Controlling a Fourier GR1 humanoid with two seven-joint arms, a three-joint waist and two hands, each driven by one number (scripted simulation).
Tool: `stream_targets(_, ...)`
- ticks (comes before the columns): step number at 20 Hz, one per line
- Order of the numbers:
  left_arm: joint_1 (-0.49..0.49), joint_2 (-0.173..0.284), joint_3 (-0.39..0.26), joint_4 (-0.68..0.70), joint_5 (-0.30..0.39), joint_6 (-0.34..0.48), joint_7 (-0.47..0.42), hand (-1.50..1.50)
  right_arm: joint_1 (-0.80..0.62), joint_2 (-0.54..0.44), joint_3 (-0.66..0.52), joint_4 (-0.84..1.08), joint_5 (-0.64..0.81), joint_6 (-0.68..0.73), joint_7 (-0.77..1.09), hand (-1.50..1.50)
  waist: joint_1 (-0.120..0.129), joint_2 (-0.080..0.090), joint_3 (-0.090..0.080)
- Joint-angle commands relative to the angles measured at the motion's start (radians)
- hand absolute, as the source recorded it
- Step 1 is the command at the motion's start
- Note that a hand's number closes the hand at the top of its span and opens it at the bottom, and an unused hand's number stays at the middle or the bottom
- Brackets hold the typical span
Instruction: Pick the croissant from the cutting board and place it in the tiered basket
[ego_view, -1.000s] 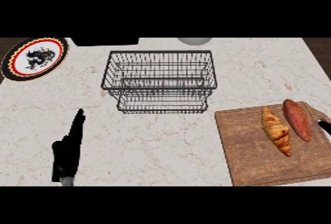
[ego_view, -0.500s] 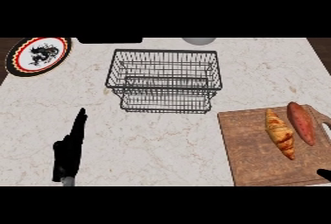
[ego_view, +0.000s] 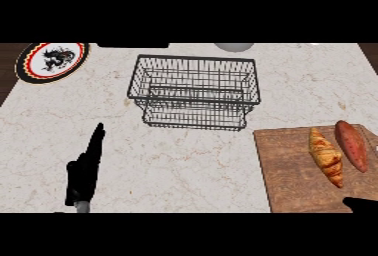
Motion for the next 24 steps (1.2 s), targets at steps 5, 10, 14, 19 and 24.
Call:
stream_targets(5, 0.022, -0.038, 0.005, 0.07, 0.003, -0.014, 0.001, 0.0, -0.153, 0.151, 0.211, 0.118, 0.263, 0.143, 0.186, -1.5, -0.011, 0.003, -0.004)
stream_targets(10, 0.012, -0.017, 0.017, 0.046, 0.008, -0.031, 0.042, 0.0, -0.229, 0.229, 0.21, 0.294, 0.283, 0.245, 0.217, -1.5, -0.005, 0.005, -0.004)
stream_targets(14, 0.047, -0.002, 0.011, -0.033, -0.003, -0.031, 0.08, 0.0, -0.275, 0.292, 0.187, 0.371, 0.293, 0.277, 0.195, -1.5, -0.006, 0.002, -0.003)
stream_targets(19, 0.042, -0.042, 0.0, -0.044, -0.053, 0.008, 0.094, 0.0, -0.218, 0.337, 0.16, 0.341, 0.312, 0.268, 0.135, -1.5, -0.018, 0.001, -0.002)
stream_targets(24, 0.049, -0.029, 0.025, -0.024, -0.026, -0.035, 0.07, 0.0, -0.283, 0.4, 0.145, 0.43, 0.345, 0.358, 0.174, -1.5, -0.016, 0.001, -0.003)
